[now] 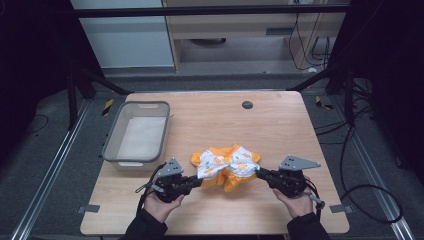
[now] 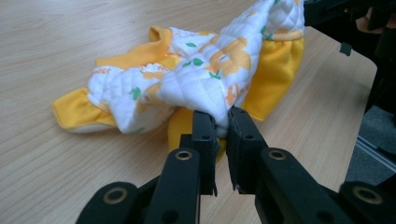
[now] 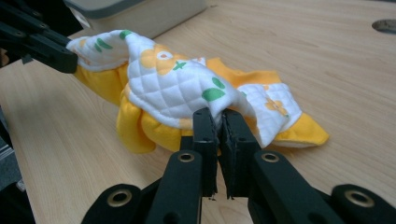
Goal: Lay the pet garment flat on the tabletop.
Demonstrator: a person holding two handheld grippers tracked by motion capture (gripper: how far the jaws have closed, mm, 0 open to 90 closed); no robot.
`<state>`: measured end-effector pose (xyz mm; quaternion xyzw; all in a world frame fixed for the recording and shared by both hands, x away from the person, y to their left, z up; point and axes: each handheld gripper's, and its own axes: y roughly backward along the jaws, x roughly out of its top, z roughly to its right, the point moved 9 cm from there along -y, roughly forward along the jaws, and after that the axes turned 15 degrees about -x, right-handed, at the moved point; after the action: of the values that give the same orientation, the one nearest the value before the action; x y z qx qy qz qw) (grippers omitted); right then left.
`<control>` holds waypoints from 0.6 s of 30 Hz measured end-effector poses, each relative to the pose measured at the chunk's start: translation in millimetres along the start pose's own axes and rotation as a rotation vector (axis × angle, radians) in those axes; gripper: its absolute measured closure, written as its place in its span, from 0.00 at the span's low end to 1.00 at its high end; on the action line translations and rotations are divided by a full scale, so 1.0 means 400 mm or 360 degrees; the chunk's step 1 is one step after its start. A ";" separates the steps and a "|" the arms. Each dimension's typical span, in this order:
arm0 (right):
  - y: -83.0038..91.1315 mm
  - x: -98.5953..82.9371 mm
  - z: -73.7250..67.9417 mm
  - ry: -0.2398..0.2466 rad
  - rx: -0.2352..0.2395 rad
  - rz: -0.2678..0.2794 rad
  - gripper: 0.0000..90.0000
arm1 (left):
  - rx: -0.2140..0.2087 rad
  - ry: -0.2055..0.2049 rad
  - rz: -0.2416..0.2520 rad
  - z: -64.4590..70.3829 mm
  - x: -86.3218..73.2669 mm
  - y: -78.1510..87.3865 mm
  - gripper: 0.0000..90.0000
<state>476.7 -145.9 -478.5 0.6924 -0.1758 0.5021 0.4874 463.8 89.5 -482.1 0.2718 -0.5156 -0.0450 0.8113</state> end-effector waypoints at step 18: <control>-0.186 -0.028 0.085 -0.0010 -0.0333 -0.0157 0.73 | 0.0352 0.0171 -0.0068 -0.193 -0.034 -0.058 0.50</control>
<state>544.2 -143.4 -525.9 0.6470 -0.1946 0.4543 0.5806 528.7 105.2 -529.1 0.3726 -0.4673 0.0095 0.8017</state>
